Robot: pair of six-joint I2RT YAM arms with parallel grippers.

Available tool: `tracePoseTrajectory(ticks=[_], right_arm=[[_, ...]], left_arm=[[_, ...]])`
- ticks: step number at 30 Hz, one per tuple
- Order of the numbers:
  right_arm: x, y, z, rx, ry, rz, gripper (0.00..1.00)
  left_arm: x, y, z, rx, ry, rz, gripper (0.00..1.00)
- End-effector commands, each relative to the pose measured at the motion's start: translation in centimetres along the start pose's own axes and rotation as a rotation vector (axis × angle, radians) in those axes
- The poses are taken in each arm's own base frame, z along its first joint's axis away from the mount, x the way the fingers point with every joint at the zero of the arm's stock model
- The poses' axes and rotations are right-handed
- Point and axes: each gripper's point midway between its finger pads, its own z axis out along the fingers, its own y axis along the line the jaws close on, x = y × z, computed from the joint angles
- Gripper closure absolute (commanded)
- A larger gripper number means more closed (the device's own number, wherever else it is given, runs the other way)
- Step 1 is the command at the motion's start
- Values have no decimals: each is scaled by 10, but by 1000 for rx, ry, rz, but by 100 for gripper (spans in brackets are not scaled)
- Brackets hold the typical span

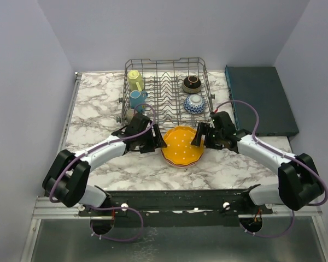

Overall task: Load the mixed dishes into the dish rack
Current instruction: Move the plate to the center of the board.

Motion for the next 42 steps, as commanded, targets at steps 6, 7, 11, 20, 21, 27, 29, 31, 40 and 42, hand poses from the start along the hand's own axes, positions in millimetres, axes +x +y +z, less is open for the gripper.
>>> tracePoseTrajectory(ticks=[6, 7, 11, 20, 21, 27, 29, 31, 40, 42], right_arm=[[9, 6, 15, -85, 30, 83, 15], [9, 6, 16, -87, 30, 89, 16], [13, 5, 20, -101, 39, 104, 18], [27, 4, 23, -123, 69, 132, 23], [28, 4, 23, -125, 73, 134, 24], [34, 8, 20, -156, 94, 149, 30], [37, 10, 19, -169, 99, 154, 32], [39, 10, 18, -178, 107, 157, 36], [59, 19, 15, -265, 172, 171, 46], [62, 19, 15, -273, 182, 176, 49]], left_arm=[[-3, -13, 23, 74, 11, -21, 31], [-3, -14, 24, 81, 13, -24, 31], [-3, -17, 26, 101, 15, -25, 34], [3, -22, 29, 148, 37, -11, 48], [3, -22, 28, 147, 38, -9, 49], [8, -19, 28, 149, 54, -8, 52], [12, -18, 29, 149, 65, -11, 54], [11, -21, 28, 168, 58, -5, 55], [22, -20, 25, 172, 70, 1, 58], [24, -20, 24, 175, 70, 2, 59]])
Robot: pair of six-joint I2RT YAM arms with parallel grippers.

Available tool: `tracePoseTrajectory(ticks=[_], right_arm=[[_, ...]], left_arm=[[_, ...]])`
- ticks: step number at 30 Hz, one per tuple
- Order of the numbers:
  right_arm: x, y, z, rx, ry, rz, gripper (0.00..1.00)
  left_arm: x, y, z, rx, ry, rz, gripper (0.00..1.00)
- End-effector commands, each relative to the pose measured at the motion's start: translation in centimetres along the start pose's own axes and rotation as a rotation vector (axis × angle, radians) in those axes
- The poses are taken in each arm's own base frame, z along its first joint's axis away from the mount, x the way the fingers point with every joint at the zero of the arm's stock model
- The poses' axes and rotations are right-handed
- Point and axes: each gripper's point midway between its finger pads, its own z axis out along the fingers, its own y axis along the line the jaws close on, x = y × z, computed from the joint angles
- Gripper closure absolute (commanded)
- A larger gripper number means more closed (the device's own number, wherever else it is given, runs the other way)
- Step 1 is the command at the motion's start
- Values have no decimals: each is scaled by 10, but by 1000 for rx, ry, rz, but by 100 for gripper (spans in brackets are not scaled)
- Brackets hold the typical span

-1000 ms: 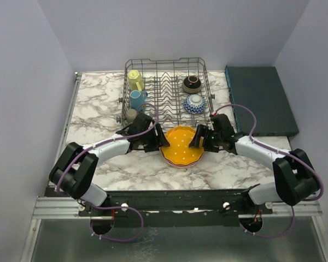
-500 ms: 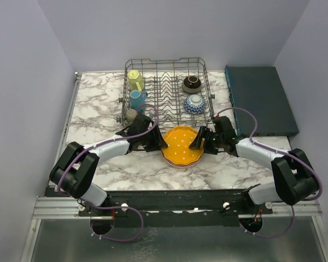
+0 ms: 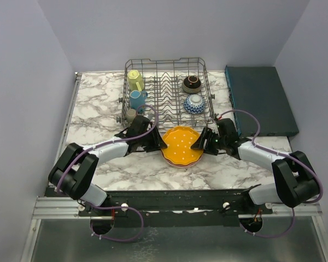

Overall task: Load the mixed dishes into the dish rack
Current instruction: Move the plate to the center of the board.

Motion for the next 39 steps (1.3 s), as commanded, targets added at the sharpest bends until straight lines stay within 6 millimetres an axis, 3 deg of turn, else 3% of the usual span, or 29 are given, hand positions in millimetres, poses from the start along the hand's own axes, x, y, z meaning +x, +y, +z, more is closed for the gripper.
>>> tracePoseTrajectory(ticks=[1, 19, 31, 39], right_arm=[[42, 13, -2, -103, 158, 16, 50], [72, 18, -12, -132, 208, 22, 54], [122, 18, -21, -82, 295, 9, 54], [140, 17, -29, -48, 300, 12, 54]], left_arm=[[23, -17, -4, 88, 67, 21, 60], [52, -16, -23, 95, 95, -26, 59], [81, -14, -53, 119, 132, -92, 58], [101, -4, -64, 91, 150, -114, 58]])
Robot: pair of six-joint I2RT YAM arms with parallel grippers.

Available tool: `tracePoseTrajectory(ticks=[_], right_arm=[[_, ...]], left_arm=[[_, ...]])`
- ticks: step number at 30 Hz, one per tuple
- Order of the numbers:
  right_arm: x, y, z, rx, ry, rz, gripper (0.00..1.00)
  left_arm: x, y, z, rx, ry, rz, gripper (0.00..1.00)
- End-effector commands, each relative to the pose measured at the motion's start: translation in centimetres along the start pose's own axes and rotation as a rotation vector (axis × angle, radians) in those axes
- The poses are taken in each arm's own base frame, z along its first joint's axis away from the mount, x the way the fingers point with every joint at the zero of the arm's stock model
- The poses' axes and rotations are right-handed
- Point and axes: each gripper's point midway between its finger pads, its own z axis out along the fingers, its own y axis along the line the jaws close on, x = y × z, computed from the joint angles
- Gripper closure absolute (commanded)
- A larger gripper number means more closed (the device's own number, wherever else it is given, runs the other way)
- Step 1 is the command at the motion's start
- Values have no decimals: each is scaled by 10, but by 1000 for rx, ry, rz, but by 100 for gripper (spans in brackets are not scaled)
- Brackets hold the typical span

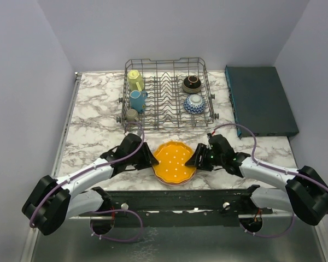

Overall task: Load the mixed dishes into the dish rack
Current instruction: Move the plate to the center of the board.

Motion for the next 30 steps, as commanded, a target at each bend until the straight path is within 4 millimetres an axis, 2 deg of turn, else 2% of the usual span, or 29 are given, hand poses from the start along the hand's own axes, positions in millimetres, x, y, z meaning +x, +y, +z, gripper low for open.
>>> tracePoseTrajectory(ticks=[1, 6, 11, 15, 20, 28, 30], right_arm=[[64, -8, -8, 21, 214, 26, 54], [70, -13, -11, 37, 213, 39, 54], [65, -11, -13, 53, 194, 29, 50], [50, -4, -17, 81, 149, -3, 43], [31, -4, -25, 155, 89, -45, 34], [1, 3, -38, 233, -4, -102, 30], [-12, 4, -43, 273, -49, -125, 29]], left_arm=[[44, -27, -15, 132, 161, -45, 58], [49, -25, -26, 152, 151, -73, 57], [48, -23, -32, 142, 142, -67, 54], [47, -20, -32, 123, 130, -59, 51], [44, -15, -32, 93, 107, -54, 46], [25, -18, -43, 35, 39, 6, 41], [20, -19, -46, 18, 22, 22, 41]])
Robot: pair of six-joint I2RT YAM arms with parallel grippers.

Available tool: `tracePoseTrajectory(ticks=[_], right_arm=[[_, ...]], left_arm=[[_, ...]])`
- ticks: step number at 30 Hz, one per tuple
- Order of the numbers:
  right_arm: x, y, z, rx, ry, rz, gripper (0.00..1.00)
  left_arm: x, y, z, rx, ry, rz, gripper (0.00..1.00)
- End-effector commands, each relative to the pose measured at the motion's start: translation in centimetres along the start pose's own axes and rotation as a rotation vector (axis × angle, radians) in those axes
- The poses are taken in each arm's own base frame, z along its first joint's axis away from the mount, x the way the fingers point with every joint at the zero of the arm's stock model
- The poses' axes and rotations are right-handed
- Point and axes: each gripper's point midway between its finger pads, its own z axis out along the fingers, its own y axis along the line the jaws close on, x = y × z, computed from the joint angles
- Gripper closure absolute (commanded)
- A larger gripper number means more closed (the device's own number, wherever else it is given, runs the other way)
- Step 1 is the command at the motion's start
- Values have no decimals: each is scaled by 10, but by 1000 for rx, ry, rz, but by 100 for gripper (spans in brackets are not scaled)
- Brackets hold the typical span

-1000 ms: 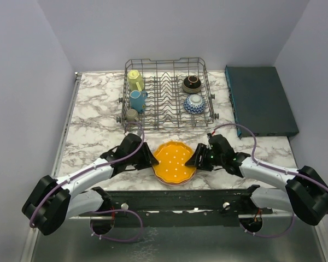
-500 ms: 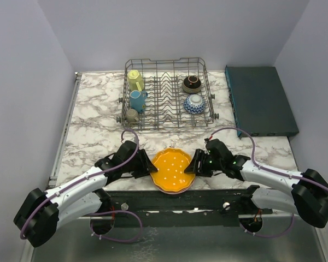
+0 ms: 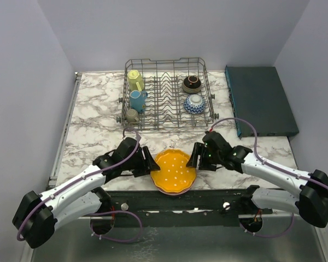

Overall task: Load the mixed dishes into the dish rack
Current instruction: Move the plate to the center of the board.

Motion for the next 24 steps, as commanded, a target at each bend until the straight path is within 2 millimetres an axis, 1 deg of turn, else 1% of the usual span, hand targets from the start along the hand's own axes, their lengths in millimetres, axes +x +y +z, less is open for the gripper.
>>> tracePoseTrajectory(ticks=[1, 4, 8, 13, 18, 22, 24], right_arm=[[-28, -8, -17, 120, -104, -70, 29], [-49, -3, -29, 151, -177, -107, 28], [-77, 11, -45, 172, -263, -165, 27], [-110, 15, -67, 270, -349, -235, 26], [-136, 21, -86, 327, -427, -291, 26], [-152, 29, -98, 347, -473, -317, 25], [-157, 32, -101, 349, -485, -325, 25]], left_arm=[[-16, -16, -14, -12, -59, 64, 41], [-28, -26, -20, -12, -99, 92, 40], [-43, -42, -23, -14, -129, 132, 39], [-56, -60, -22, -13, -142, 167, 38], [-74, -74, -22, -23, -180, 206, 37], [-91, -76, -15, -59, -201, 230, 33], [-99, -76, -11, -72, -203, 233, 33]])
